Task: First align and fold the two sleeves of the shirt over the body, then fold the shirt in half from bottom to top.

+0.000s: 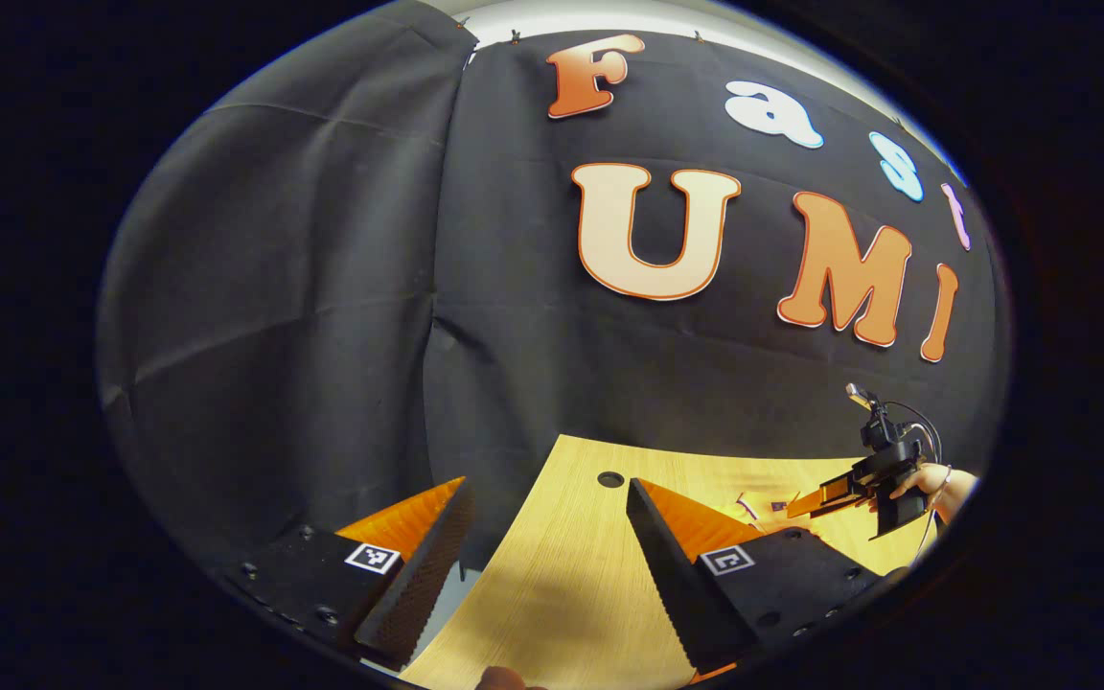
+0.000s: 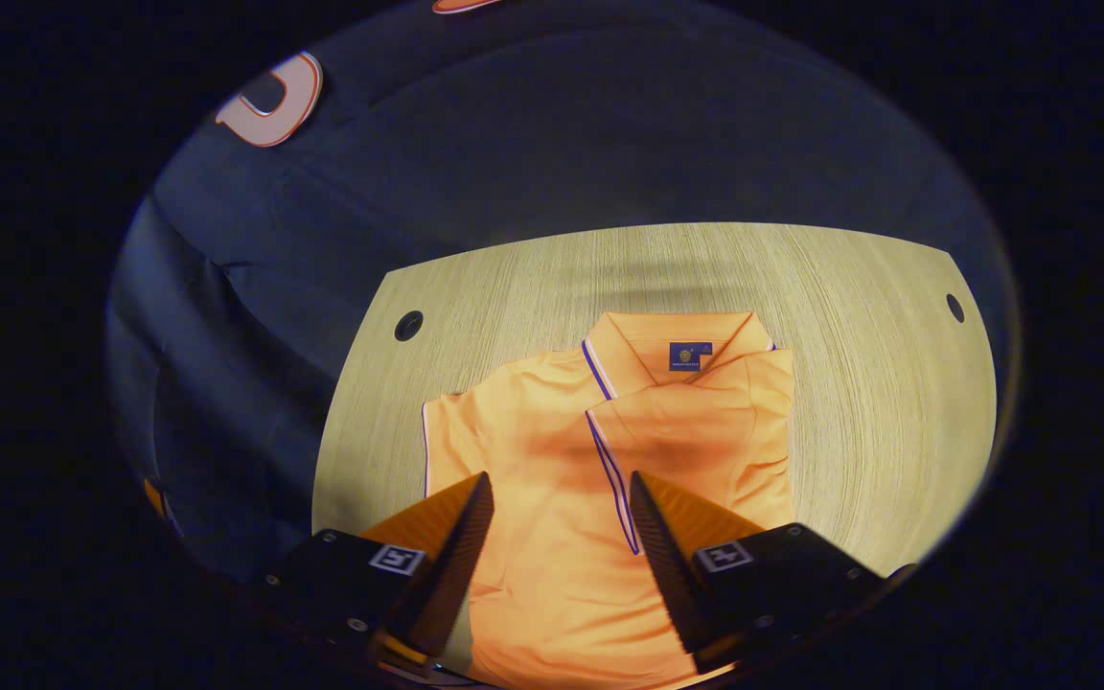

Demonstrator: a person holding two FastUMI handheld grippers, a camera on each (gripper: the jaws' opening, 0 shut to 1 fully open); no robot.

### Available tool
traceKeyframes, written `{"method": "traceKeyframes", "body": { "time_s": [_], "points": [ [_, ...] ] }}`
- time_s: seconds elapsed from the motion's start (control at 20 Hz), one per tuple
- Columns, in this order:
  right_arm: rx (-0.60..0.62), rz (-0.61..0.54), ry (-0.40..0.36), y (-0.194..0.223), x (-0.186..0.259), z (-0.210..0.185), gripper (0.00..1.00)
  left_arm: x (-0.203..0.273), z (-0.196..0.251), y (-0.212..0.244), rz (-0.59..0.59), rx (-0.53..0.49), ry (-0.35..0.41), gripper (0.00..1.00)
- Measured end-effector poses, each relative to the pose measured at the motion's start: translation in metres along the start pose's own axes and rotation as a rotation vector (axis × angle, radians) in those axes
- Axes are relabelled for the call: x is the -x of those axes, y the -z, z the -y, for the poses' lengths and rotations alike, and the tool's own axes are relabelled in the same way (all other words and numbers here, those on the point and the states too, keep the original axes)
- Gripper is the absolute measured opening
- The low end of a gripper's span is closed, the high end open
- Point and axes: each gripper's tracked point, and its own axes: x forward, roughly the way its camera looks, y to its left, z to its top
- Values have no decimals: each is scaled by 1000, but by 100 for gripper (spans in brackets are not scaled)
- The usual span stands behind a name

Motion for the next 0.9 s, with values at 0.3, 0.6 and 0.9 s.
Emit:
{"method": "traceKeyframes", "body": {
  "time_s": [0.3, 0.6, 0.9],
  "points": [
    [-31, 134, 72, -27, 33, 33, 99, -17, 31, -6, 4, -20, 30, 98],
    [-10, 266, 135, -43, 78, 70, 99, -37, 92, -7, -21, -31, 101, 98],
    [8, 326, 131, -37, 132, 99, 99, -70, 149, 6, -104, -26, 151, 98]
  ]
}}
